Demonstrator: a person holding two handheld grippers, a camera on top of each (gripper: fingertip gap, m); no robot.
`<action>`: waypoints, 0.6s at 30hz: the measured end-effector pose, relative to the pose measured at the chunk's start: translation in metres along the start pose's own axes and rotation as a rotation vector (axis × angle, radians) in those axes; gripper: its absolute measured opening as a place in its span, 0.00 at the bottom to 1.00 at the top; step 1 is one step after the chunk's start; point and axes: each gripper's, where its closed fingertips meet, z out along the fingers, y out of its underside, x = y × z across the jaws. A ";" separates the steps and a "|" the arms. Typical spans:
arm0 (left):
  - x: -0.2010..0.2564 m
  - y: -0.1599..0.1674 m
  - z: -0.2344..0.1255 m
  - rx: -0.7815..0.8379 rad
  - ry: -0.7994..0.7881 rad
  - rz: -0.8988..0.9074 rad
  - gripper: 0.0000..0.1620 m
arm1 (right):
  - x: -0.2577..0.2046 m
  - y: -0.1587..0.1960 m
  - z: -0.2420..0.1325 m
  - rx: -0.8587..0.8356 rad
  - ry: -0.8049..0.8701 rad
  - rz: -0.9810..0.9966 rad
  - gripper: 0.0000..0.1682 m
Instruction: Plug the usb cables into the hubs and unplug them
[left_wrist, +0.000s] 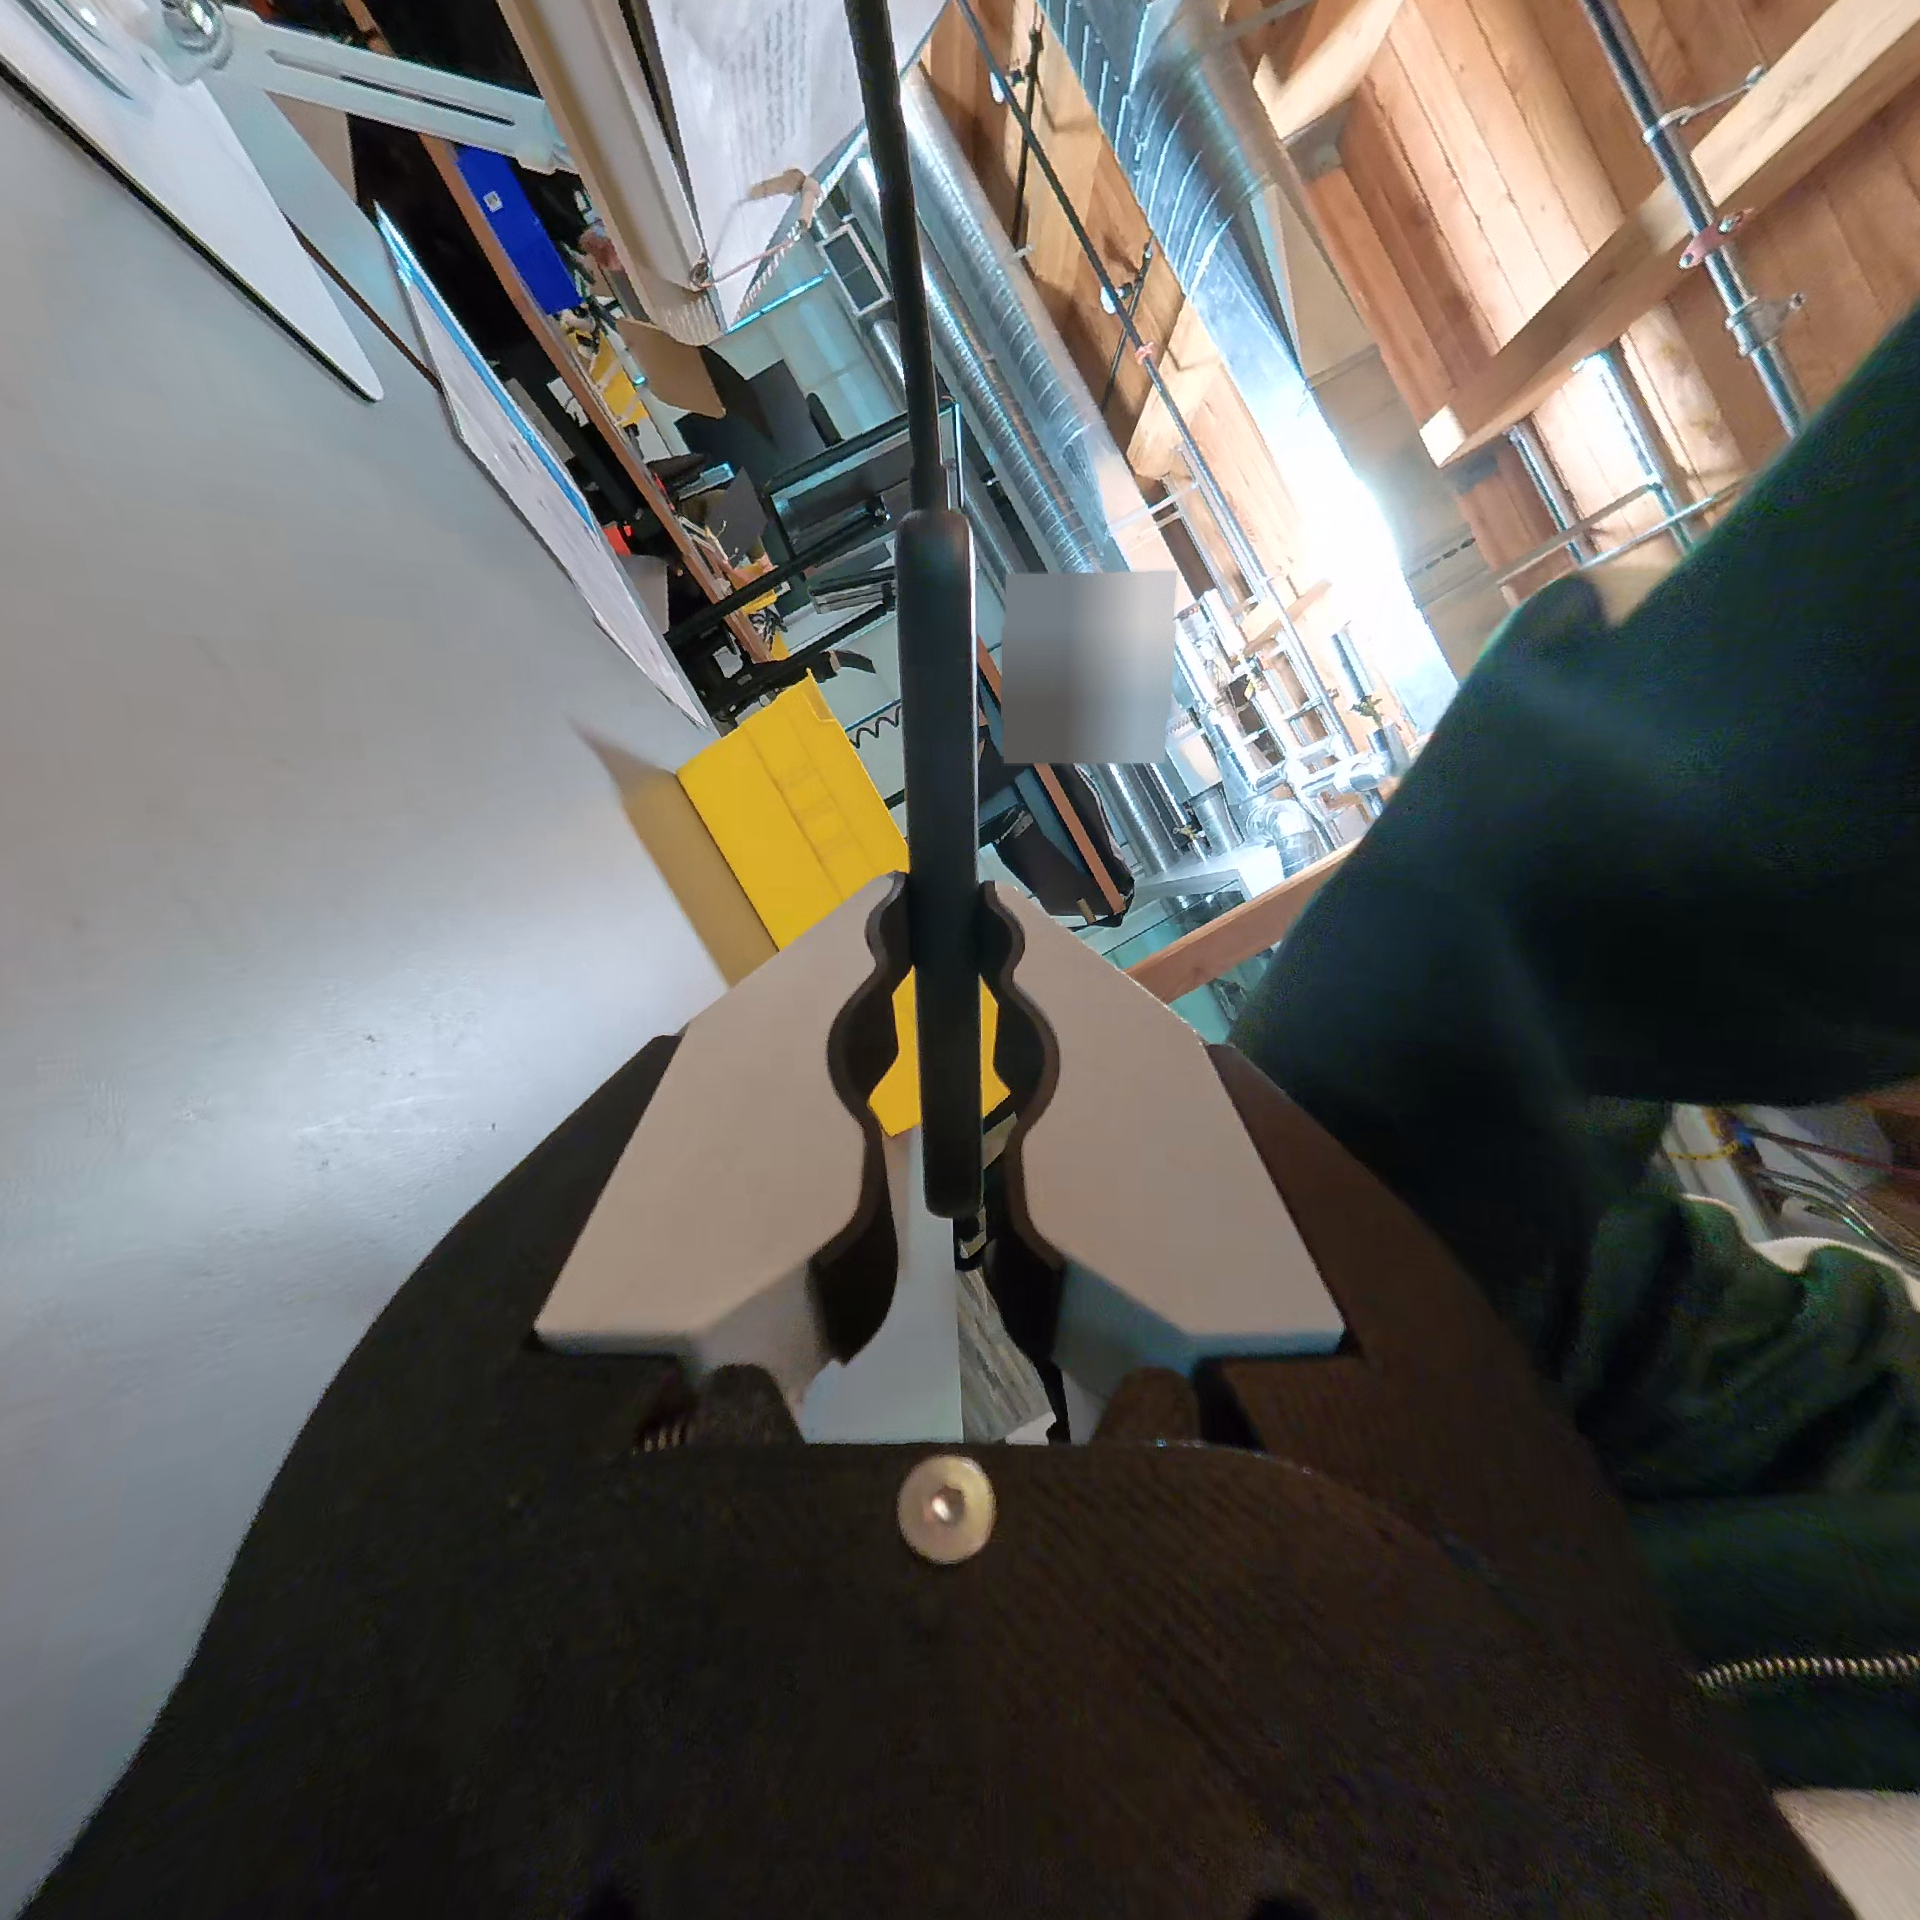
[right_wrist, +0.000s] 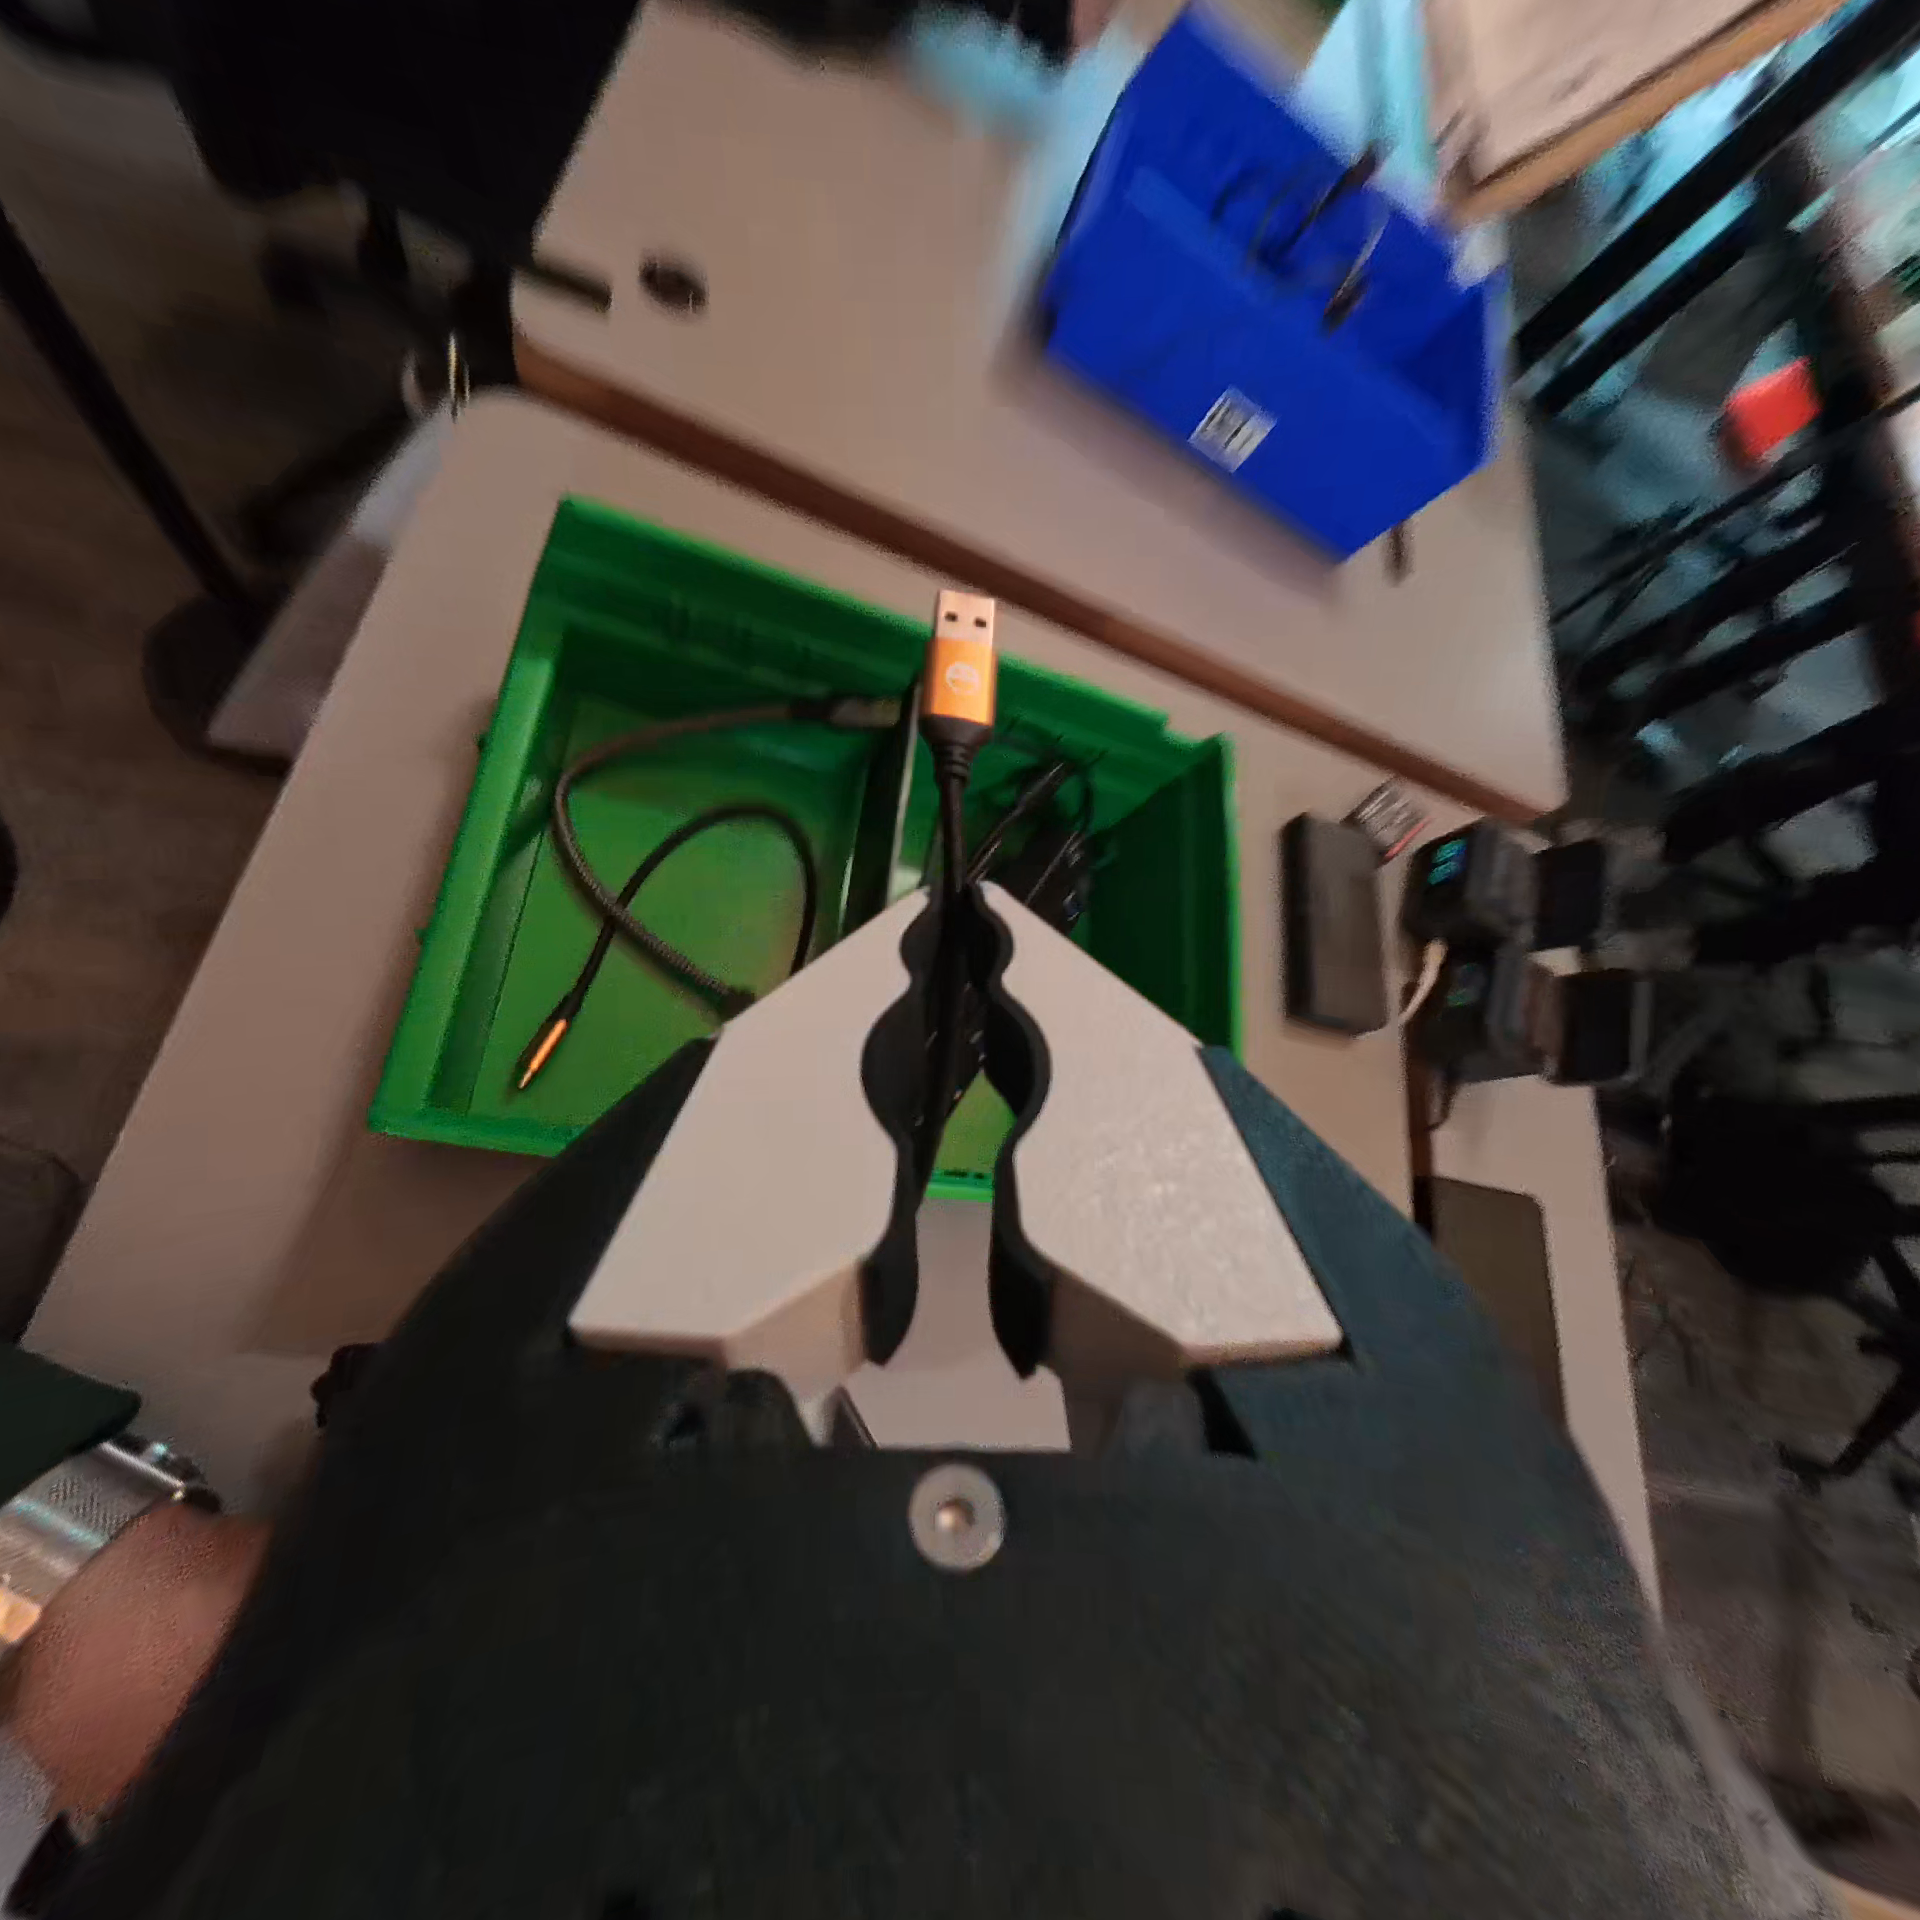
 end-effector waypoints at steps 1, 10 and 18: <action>0.000 0.000 0.000 0.002 0.000 -0.001 0.06 | 0.005 -0.004 -0.020 0.070 0.021 0.008 0.01; -0.001 0.006 0.000 -0.035 0.003 -0.022 0.06 | 0.014 0.046 -0.223 0.403 0.261 0.020 0.02; 0.016 0.007 -0.001 -0.047 0.125 -0.073 0.05 | -0.058 0.157 -0.333 0.183 0.359 -0.024 0.01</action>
